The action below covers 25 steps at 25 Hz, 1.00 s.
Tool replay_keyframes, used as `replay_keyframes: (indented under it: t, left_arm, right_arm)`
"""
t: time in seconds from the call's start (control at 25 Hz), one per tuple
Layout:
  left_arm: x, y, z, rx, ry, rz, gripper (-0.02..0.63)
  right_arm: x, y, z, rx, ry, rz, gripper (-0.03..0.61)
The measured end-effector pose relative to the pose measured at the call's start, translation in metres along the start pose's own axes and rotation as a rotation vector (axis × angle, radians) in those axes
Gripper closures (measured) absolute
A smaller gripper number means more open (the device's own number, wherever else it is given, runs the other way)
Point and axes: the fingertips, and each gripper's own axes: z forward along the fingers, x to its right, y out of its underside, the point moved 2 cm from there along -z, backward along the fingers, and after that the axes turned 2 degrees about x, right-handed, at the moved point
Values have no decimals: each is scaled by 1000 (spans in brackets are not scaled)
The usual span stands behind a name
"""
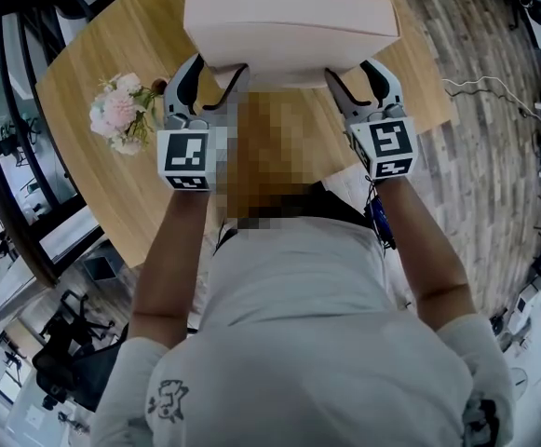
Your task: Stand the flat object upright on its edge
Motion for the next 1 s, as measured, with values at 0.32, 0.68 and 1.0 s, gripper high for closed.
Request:
replay_keyframes:
  t: [0.32, 0.68, 1.0]
  left_arm:
    - [7, 20, 5, 3, -13, 16, 330]
    - [10, 52, 14, -23, -25, 7, 330]
    - [9, 72, 15, -22, -39, 26, 330]
  right_arm:
    - [2, 17, 1, 5, 40, -69, 325]
    - [1, 45, 9, -31, 43, -74, 324]
    - [-4, 58, 16, -44, 36, -119, 324]
